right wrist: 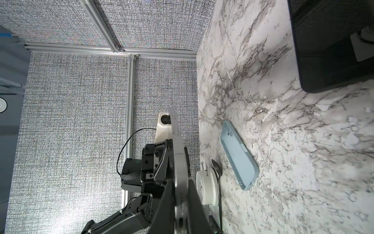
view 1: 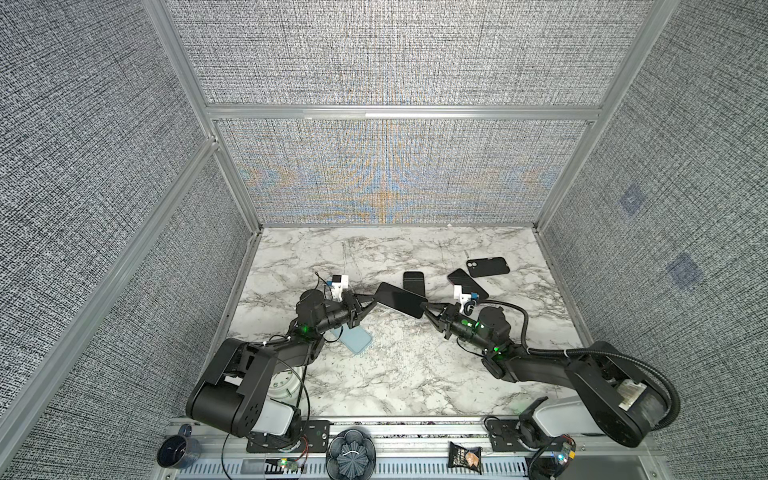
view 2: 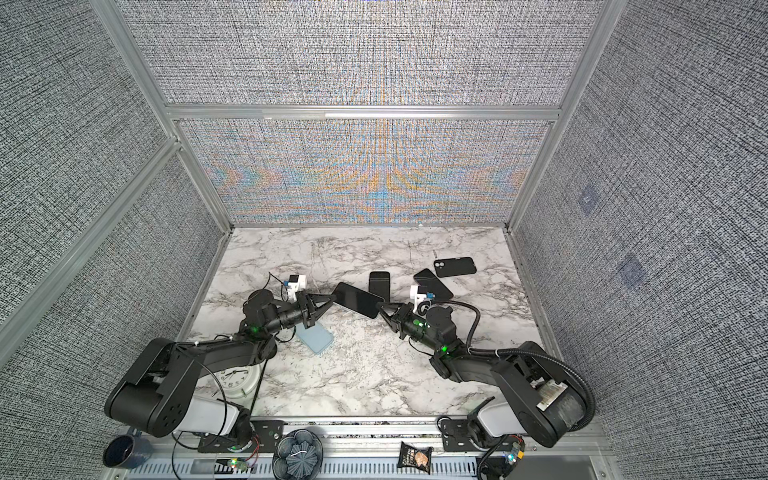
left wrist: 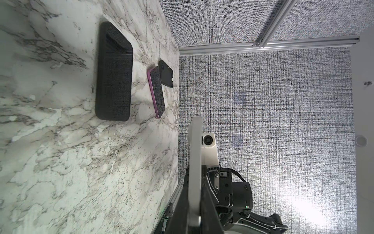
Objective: Put the phone into the phone case
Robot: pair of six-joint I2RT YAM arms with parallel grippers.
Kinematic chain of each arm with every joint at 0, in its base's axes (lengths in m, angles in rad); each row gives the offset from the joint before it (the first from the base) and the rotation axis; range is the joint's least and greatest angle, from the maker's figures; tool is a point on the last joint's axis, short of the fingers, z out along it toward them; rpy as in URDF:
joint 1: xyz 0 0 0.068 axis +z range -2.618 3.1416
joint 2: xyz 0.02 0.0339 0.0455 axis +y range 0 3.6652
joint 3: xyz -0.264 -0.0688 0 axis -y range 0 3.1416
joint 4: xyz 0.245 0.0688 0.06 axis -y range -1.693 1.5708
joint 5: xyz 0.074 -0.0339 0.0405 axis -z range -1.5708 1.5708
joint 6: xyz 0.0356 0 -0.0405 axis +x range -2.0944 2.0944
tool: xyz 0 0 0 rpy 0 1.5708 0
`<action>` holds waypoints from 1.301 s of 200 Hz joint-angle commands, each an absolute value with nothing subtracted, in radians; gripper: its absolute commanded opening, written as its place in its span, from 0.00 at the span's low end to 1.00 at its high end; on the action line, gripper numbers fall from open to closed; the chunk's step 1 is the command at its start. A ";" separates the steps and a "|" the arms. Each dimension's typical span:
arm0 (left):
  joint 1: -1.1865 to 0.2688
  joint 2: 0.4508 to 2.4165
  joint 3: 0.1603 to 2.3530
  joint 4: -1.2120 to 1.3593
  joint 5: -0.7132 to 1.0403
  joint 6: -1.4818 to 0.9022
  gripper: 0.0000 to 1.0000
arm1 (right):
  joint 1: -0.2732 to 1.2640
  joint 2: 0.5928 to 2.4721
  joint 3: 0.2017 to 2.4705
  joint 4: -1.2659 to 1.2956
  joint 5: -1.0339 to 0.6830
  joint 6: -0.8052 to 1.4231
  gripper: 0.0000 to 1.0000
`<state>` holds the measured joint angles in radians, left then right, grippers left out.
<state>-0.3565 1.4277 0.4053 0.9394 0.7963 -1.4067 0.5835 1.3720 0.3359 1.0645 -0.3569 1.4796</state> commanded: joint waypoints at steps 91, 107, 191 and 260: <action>-0.187 1.238 0.754 -0.451 0.329 -0.612 0.99 | 0.561 1.167 0.394 0.604 -0.388 1.192 0.04; -0.157 1.306 0.780 -0.443 0.333 -0.615 0.99 | 0.563 1.167 0.430 0.540 -0.430 1.148 0.04; -0.141 1.576 0.920 -0.432 0.319 -0.577 0.97 | 0.615 1.194 0.488 0.437 -0.478 1.018 0.03; -0.142 1.648 0.908 -0.380 0.418 -0.563 0.92 | 0.642 1.224 0.487 0.430 -0.472 0.976 0.03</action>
